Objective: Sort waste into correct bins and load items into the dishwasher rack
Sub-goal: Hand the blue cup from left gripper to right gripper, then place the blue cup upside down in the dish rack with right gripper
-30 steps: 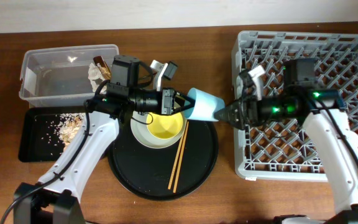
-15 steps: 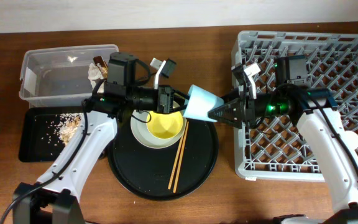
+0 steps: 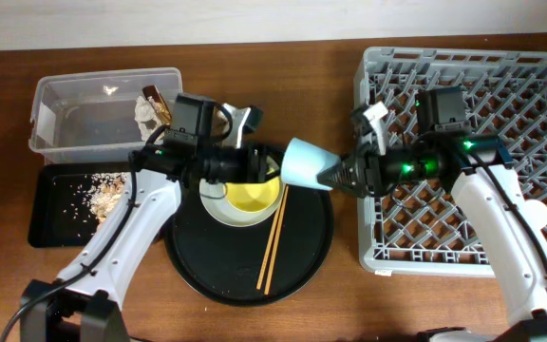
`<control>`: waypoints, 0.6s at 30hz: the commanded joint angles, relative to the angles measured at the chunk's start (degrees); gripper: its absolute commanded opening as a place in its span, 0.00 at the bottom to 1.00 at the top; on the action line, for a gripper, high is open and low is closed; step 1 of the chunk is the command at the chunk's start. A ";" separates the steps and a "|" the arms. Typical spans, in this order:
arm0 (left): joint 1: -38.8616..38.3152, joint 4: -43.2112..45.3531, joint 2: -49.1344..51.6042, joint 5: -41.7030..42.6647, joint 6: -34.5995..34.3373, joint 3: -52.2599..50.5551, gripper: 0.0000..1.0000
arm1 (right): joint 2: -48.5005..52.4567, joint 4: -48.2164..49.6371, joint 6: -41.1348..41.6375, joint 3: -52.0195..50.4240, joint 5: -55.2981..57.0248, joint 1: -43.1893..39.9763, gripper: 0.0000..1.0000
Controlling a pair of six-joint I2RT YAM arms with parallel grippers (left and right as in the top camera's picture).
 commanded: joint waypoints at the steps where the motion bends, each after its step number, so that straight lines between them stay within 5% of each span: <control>1: 4.13 -6.29 -2.45 -22.05 4.17 0.22 0.63 | 0.17 -3.87 1.90 1.49 14.19 -2.34 0.45; 4: 8.37 -13.14 -5.46 -33.40 4.20 0.22 0.63 | 0.17 -8.94 8.63 7.63 27.78 -9.03 0.44; 9: 11.74 -16.11 -7.61 -39.23 4.20 0.22 0.63 | 0.20 -11.30 20.68 16.92 52.74 -20.74 0.44; 18: 11.69 -16.50 -7.61 -39.04 4.17 0.22 0.63 | 7.91 -11.15 24.90 17.18 60.50 -34.80 0.45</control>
